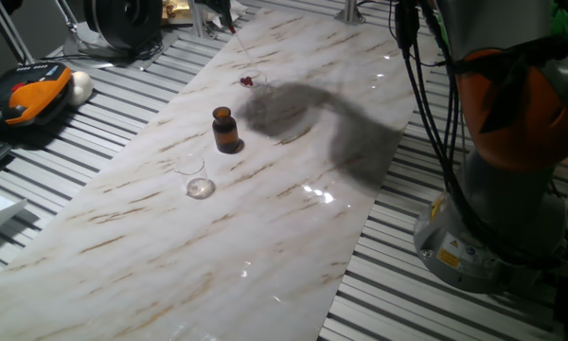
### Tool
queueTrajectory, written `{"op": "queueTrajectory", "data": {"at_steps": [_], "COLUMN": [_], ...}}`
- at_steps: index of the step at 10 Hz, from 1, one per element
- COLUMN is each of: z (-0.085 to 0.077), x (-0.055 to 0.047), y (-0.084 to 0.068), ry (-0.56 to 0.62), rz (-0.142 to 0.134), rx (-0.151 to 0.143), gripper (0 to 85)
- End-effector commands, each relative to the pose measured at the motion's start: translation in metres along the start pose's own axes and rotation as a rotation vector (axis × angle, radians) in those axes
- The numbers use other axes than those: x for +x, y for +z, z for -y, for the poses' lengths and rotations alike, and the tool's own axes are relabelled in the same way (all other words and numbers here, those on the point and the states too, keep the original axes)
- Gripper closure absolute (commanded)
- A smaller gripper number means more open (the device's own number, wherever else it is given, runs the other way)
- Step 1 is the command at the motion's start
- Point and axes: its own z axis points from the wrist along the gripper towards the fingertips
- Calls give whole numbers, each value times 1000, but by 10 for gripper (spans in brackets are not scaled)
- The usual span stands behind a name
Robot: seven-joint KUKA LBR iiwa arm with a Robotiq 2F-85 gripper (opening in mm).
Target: Transfer liquid using a dropper
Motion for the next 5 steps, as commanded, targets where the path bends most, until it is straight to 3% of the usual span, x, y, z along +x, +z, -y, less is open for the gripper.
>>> {"op": "queueTrajectory", "data": {"at_steps": [1, 3, 5], "z": [-6, -20, -28], "x": [3, 9, 11], "y": [-2, -4, -1], "ry": [12, 57, 93], "rz": [0, 7, 34], "rx": [0, -13, -23], "gripper": [850, 850, 850]}}
